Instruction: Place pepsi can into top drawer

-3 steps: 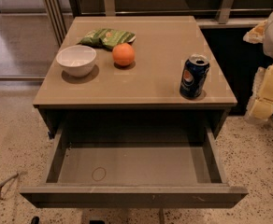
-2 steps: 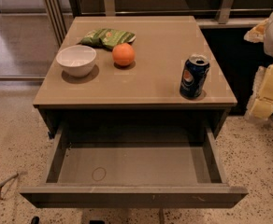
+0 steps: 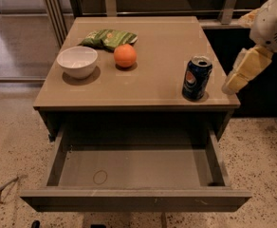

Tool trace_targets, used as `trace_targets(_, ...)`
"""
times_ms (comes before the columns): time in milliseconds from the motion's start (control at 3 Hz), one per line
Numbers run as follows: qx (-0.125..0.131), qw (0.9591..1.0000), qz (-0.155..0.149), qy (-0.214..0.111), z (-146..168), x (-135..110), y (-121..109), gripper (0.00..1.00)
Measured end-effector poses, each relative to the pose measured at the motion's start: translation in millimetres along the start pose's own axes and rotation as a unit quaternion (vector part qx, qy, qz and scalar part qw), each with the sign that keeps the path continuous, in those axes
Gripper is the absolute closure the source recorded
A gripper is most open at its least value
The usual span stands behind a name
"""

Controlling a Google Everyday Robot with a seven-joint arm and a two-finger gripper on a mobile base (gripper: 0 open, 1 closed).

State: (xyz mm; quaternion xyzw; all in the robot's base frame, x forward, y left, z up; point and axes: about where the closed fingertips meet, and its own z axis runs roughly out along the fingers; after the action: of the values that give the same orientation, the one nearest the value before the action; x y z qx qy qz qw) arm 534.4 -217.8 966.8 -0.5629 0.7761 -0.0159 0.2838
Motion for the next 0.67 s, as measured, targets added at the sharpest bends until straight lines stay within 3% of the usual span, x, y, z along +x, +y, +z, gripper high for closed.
trace_targets(333,0.003,0.9981,0.018,-0.058,44,-19,-37,0.00)
trace_targets(667,-0.027,0.9965,0.027,-0.075,81,-32,-42,0.00)
